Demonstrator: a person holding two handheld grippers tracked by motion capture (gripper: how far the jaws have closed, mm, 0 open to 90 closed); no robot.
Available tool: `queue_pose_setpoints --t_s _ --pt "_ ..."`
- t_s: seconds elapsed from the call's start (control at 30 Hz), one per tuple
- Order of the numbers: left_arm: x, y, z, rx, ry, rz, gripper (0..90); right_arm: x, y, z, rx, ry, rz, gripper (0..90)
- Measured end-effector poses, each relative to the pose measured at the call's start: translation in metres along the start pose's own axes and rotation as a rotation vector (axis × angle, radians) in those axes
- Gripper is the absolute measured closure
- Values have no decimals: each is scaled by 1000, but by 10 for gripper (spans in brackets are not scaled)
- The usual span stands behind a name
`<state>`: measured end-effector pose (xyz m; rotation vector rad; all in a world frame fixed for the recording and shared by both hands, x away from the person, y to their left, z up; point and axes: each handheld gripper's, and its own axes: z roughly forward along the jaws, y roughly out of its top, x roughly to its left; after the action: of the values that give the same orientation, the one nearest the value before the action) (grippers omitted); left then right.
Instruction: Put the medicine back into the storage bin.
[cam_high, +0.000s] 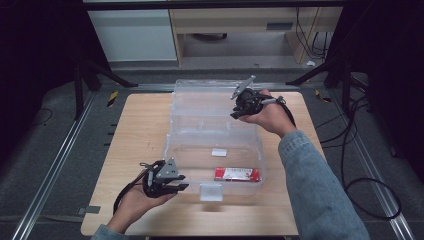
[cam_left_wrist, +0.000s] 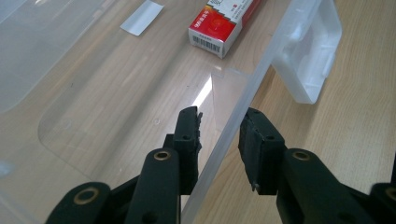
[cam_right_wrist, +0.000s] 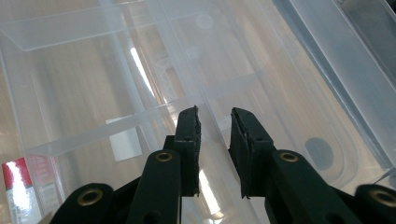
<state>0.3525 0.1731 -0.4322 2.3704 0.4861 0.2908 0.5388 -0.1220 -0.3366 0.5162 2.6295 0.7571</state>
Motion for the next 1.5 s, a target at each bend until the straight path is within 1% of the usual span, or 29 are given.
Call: queue_pose_setpoints --t_s 0.1,0.17,0.2,0.23,0.27,0.3,0.33,0.37,0.47,0.53,0.6,0.63,0.7,0.73,0.8,0.83,0.97,1.1,1.27,1.3,1.4,1.5 --pt "1 0 1 -10 -6 10 695 -1 3 2 19 -3 -22 735" --pt "2 0 2 -22 -10 0 698 -2 5 2 31 -5 -40 738" --pt "2 -1 2 -25 -10 -3 699 -2 6 3 30 -3 -45 740" --pt "3 -1 1 -20 -16 3 700 -3 6 3 29 -1 -50 744" --pt "3 -1 1 -23 -17 3 700 -2 7 3 34 -1 -46 751" --pt "3 -1 2 -28 -18 4 701 -2 7 3 36 2 -68 760" --pt "3 -2 2 -36 -20 4 701 -1 7 2 37 1 -76 770" --pt "3 -2 2 -41 -21 0 702 0 8 2 36 1 -101 778" --pt "4 -3 2 -51 -27 -8 704 1 10 1 55 5 -133 803" --pt "4 -3 2 -52 -26 -9 705 1 10 1 57 7 -140 810" --pt "3 -3 2 -53 -24 -9 705 1 13 1 69 10 -165 823" --pt "3 -3 3 -54 -23 -10 705 2 13 0 75 12 -164 829" --pt "2 -3 2 -58 -13 3 706 2 14 -1 76 16 -178 839" --pt "2 -3 2 -53 -10 9 706 3 15 -2 76 20 -175 843" --pt "1 -2 2 -52 -6 6 706 4 16 -3 78 22 -186 851" --pt "1 -2 2 -57 -7 -2 706 5 16 -4 81 22 -179 854" --pt "2 -2 2 -51 -8 -7 706 8 19 -7 80 27 -178 864" --pt "1 -2 2 -52 -7 -8 704 12 20 -13 83 34 -194 876" --pt "1 -2 2 -49 -5 -10 702 21 21 -25 69 34 -209 880" --pt "1 -2 2 -53 -3 -15 701 26 21 -29 66 31 -205 880" --pt "1 -2 2 -51 -2 -10 700 29 21 -33 57 30 -210 881" --pt "0 -1 2 -52 -1 -12 700 33 20 -36 48 32 -203 882"
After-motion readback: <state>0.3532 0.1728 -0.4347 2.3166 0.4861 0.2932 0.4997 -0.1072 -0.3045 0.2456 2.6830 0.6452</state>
